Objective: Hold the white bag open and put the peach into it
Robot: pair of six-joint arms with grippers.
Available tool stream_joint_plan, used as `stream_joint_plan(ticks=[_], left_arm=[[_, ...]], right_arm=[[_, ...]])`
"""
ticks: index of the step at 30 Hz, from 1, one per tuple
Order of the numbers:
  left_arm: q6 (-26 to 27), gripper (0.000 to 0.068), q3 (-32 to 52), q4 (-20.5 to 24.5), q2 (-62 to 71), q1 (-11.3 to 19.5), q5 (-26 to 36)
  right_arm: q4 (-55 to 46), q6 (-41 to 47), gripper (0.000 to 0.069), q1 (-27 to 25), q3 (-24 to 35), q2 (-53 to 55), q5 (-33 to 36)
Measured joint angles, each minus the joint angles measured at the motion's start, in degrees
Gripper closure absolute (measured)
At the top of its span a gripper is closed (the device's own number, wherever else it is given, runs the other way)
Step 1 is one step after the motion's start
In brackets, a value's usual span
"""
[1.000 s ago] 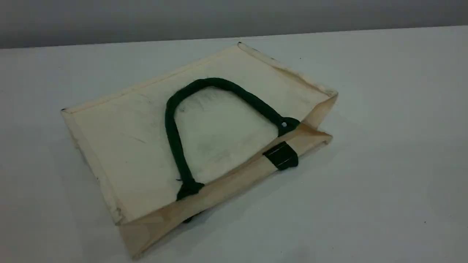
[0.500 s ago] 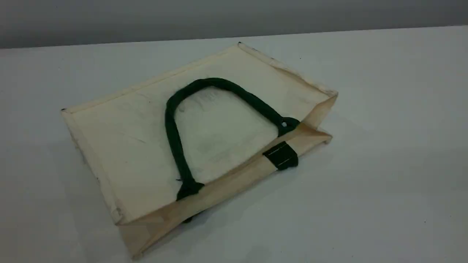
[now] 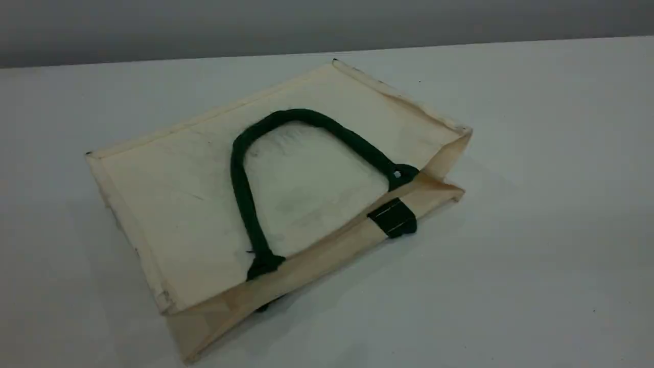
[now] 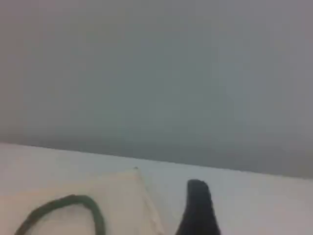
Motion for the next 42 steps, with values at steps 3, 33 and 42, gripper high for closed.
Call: stream_joint_plan(ticks=[3, 33, 42], left_arm=[[0.0, 0.0174, 0.0, 0.0, 0.0, 0.0, 0.48], [1.55, 0.0174, 0.0, 0.13, 0.0, 0.18, 10.42], [1.71, 0.0174, 0.0, 2.02, 0.0, 0.18, 14.39]], right_arm=[[0.0, -0.21, 0.0205, 0.0, 0.8, 0.0, -1.64], [-0.26, -3.97, 0.0173, 0.0, 1.4, 0.0, -2.57], [-0.45, -9.67, 0.0173, 0.0, 1.4, 0.0, 2.04]])
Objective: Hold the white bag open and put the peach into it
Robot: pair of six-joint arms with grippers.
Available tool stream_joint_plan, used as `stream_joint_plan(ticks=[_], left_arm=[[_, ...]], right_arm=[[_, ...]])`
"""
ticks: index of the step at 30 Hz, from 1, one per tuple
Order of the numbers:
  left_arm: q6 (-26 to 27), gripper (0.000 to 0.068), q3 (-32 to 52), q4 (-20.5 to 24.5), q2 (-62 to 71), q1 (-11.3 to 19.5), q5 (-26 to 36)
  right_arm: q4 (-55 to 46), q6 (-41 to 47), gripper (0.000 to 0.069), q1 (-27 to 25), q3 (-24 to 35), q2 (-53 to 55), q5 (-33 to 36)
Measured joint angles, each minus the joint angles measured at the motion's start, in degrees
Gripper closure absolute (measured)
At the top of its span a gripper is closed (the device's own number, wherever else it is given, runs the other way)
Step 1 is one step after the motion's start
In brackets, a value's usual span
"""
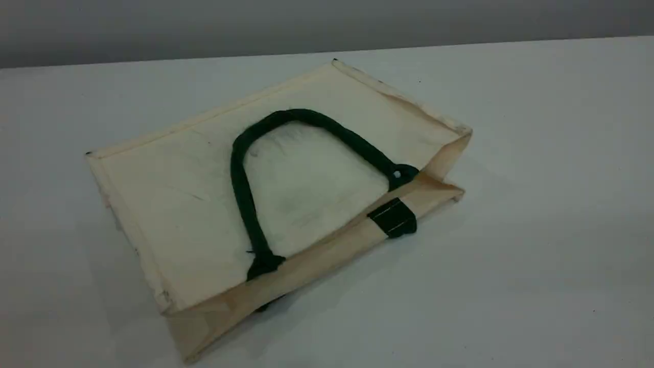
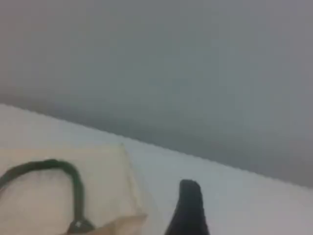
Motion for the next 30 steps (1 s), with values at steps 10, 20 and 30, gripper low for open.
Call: stream_joint_plan(ticks=[10, 20, 30], left_arm=[[0.04, 0.0174, 0.0, -0.32, 0.0, 0.0, 0.66], [0.04, 0.0174, 0.0, -0.42, 0.0, 0.0, 0.66], [-0.01, 0.0174, 0.0, -0.46, 0.0, 0.0, 0.66]], right_arm=[[0.38, 0.25, 0.0173, 0.0, 0.0, 0.0, 1.6], [4.43, 1.13, 0.0173, 0.0, 0.0, 0.0, 1.88], [4.52, 1.03, 0.0173, 0.0, 0.0, 0.0, 1.88]])
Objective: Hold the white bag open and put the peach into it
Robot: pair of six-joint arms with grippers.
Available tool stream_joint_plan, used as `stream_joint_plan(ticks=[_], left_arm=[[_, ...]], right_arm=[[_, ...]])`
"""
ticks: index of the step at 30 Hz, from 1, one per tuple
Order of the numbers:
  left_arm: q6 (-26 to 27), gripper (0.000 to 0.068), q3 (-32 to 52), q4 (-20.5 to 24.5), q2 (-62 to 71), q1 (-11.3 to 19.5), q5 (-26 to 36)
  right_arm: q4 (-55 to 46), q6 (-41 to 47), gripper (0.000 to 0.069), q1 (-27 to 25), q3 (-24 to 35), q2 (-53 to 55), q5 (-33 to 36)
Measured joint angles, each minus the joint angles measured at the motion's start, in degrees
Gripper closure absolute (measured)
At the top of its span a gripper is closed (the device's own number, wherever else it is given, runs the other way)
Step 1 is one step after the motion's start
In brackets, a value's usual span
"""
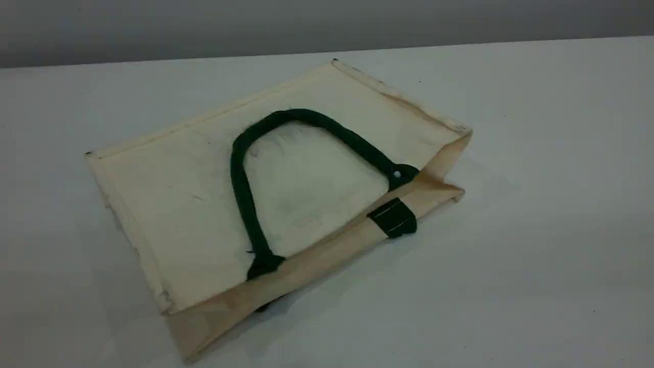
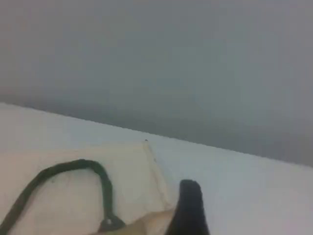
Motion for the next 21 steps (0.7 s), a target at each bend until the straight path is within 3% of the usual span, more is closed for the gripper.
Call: stream_joint_plan(ticks=[8, 11, 14, 21], left_arm=[[0.0, 0.0174, 0.0, 0.0, -0.28, 0.27, 1.56], [0.0, 0.0174, 0.0, -0.84, -1.54, 2.46, 1.81], [0.0, 0.0174, 0.0, -1.93, -3.21, 6.6, 1.3], [0.0, 0.0174, 0.0, -1.77, -8.06, 19.78, 1.39]], right_arm=[[0.0, -0.05, 0.0173, 0.0, 0.0, 0.0, 0.0], [0.0, -0.05, 0.0173, 0.0, 0.0, 0.0, 0.0], [0.0, -0.05, 0.0173, 0.0, 0.0, 0.0, 0.0], [0.0, -0.05, 0.0173, 0.0, 0.0, 0.0, 0.0]])
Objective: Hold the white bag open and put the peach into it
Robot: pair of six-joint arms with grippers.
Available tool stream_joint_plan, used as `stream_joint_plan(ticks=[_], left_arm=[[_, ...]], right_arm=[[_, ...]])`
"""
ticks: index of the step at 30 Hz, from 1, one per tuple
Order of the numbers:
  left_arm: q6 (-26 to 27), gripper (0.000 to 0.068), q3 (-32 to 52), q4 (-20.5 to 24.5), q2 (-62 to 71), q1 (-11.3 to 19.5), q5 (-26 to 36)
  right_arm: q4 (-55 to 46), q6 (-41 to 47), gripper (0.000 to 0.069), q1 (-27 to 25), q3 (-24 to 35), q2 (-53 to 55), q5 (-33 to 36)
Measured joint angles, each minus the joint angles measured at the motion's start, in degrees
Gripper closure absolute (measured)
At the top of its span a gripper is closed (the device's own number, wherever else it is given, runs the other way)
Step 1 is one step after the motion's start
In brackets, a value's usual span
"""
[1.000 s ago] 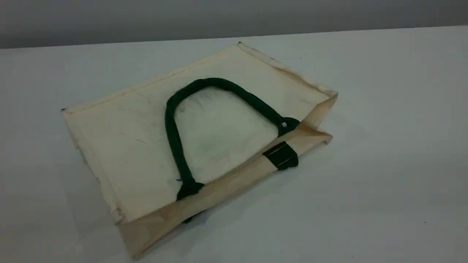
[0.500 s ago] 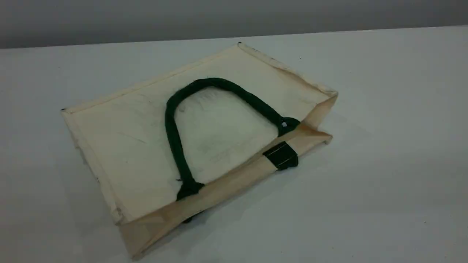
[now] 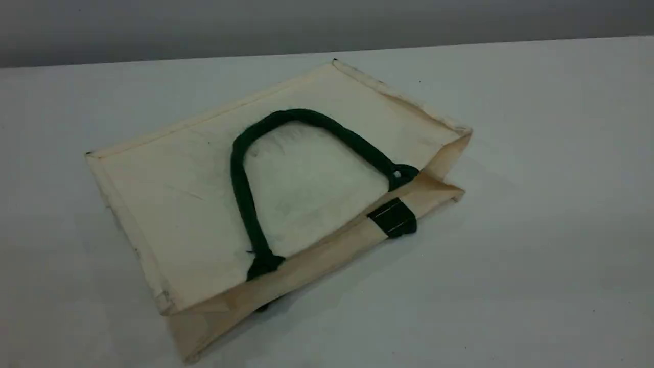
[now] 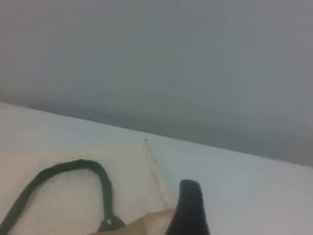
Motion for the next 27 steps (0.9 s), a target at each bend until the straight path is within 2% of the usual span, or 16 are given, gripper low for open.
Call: stream_joint_plan(ticks=[5, 7, 10, 16, 18, 22, 27], left_arm=[[0.0, 0.0174, 0.05, -0.06, -3.94, 9.43, 1.73], [0.44, 0.0174, 0.33, -0.11, -3.94, 12.69, 0.77], [2.72, 0.0174, 2.63, -0.38, -3.89, 15.94, -3.05], [2.93, 0.0174, 6.5, -1.4, -3.85, 16.34, -14.24], [2.93, 0.0174, 6.5, -1.4, -3.85, 16.34, -15.12], [2.88, 0.0174, 6.5, -1.4, -3.85, 16.34, -11.72], [2.88, 0.0174, 6.5, -1.4, -3.85, 16.34, -2.21]], right_arm=[[0.0, 0.0, 0.0173, 0.0, 0.0, 0.0, 0.0], [0.0, 0.0, 0.0173, 0.0, 0.0, 0.0, 0.0], [0.0, 0.0, 0.0178, 0.0, 0.0, 0.0, 0.0], [0.0, 0.0, 0.0198, 0.0, 0.0, 0.0, 0.0], [0.0, 0.0, 0.0206, 0.0, 0.0, 0.0, 0.0], [0.0, 0.0, 0.0227, 0.0, 0.0, 0.0, 0.0], [0.0, 0.0, 0.0253, 0.0, 0.0, 0.0, 0.0]])
